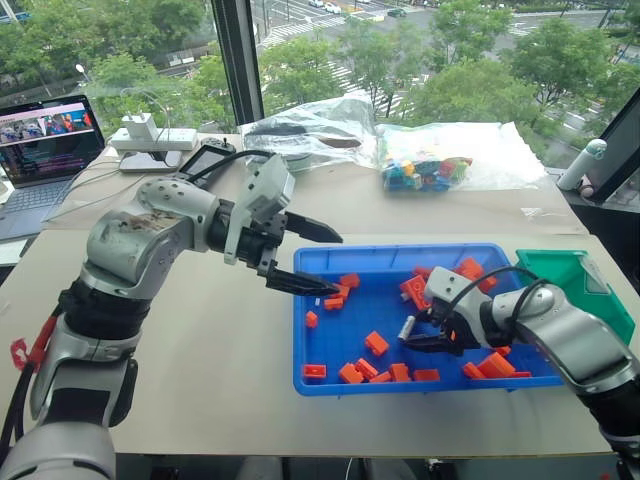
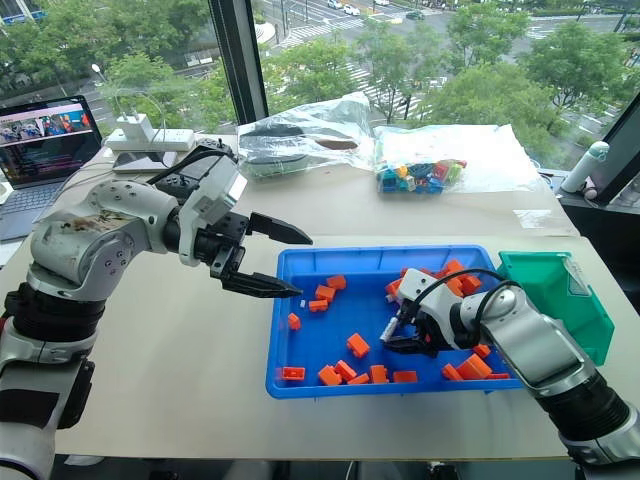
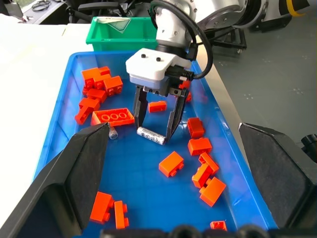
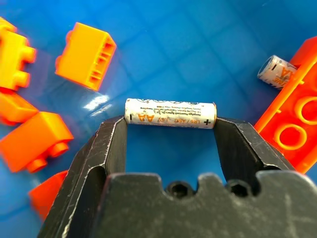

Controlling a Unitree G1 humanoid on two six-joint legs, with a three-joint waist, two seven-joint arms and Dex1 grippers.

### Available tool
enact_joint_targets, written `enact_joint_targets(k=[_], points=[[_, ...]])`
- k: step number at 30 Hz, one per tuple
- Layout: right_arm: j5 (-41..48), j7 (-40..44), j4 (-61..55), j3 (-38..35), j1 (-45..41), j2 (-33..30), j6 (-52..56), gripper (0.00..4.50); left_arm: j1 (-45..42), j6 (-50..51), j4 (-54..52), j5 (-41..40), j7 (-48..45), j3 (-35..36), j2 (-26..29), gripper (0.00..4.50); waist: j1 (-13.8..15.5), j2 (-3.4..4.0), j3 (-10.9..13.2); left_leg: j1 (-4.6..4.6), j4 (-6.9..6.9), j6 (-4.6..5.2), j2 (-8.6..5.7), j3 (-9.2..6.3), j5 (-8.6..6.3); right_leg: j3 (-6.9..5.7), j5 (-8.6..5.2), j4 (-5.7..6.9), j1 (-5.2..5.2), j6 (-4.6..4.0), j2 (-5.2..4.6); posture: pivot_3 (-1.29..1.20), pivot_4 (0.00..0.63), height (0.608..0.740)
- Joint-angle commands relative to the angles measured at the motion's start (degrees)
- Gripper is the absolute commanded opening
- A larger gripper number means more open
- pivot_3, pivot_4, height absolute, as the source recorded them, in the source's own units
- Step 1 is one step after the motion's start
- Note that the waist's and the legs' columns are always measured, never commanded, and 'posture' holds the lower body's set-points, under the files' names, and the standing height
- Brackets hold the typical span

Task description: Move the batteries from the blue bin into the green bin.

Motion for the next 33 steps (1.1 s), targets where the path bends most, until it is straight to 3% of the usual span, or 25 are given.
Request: enact_joint_targets(k=[1,4,10,15,22,24,25,27,33], points=[[6.6,2.9,-4.5,-9.8,-3.3,-3.6,3.8,2.51,-1.9,0.1,-1.0,-0.4,0.1,0.4,-0.3,4.50,0.0,0.00,0.0,0.00,0.00,0.00,0.00,0.00,0.00,0.00,0.00,0.00,0.00,0.00,0.00,0.00,0.150,0.732],[8.2,4.5,-1.3,-18.5,-3.7,-9.8,4.8,2.51,-2.3,0.3,-0.7,-0.5,0.1,0.1,-0.9,4.50,0.2,0.01,0.0,0.00,-0.01,0.00,-0.01,-0.01,0.00,0.00,0.00,-0.01,0.00,0.00,-0.02,0.00,0.150,0.732],[0.2,1.8,9.6,-25.1,2.0,-21.8,-0.9,2.51,-2.8,-0.2,-0.1,-0.2,0.0,-0.4,-2.0,4.50,0.5,0.00,0.0,-0.01,-0.01,0.01,-0.11,0.28,-0.01,-0.04,0.00,-0.09,0.05,0.01,-0.10,0.00,0.150,0.732],[-5.3,-0.9,23.3,-29.5,7.3,-25.4,-6.3,2.51,-3.3,-1.4,0.9,0.7,-0.5,-1.1,-3.0,4.50,0.0,0.02,0.0,0.00,-0.04,0.01,-0.07,0.49,-0.01,0.02,0.00,-0.31,0.01,0.00,-0.07,0.00,0.150,0.732],[-8.0,-3.3,25.5,-29.5,14.0,-22.8,-10.4,2.51,-2.8,-2.0,1.1,1.0,-0.9,-1.1,-3.3,4.50,-0.4,0.02,0.0,0.03,-0.04,0.01,0.05,0.58,-0.01,0.08,-0.01,-0.29,0.00,0.00,0.03,0.00,0.150,0.732],[-7.9,-4.0,25.2,-29.8,13.9,-21.9,-10.7,3.51,-2.5,-1.9,0.9,1.0,-0.9,-0.9,-3.1,4.50,-0.3,0.04,0.0,0.03,-0.04,0.01,0.02,0.59,0.00,0.09,-0.01,-0.29,0.00,0.00,-0.01,0.00,0.150,0.732],[-7.5,-4.0,24.8,-30.0,13.4,-21.6,-10.4,3.64,-2.4,-1.8,0.9,0.9,-0.9,-0.8,-3.0,4.50,-0.3,0.05,0.0,0.03,-0.04,0.01,0.01,0.60,0.00,0.10,-0.01,-0.29,0.00,0.00,-0.02,0.00,0.150,0.732],[-7.1,-3.8,24.1,-30.2,12.4,-21.9,-10.1,4.33,-2.2,-1.9,0.8,0.9,-1.0,-0.7,-2.8,4.50,-0.3,0.05,0.0,0.03,-0.04,0.01,0.01,0.60,0.00,0.10,-0.01,-0.29,0.00,0.00,-0.01,0.00,0.150,0.732],[-5.0,-1.3,19.8,-29.0,8.9,-24.2,-7.5,4.47,-1.5,-1.9,0.5,0.9,-0.7,-0.4,-2.6,4.50,0.0,0.06,0.0,0.03,-0.04,0.01,0.02,0.60,0.00,0.09,-0.01,-0.31,0.00,0.00,-0.02,0.00,0.150,0.732]])
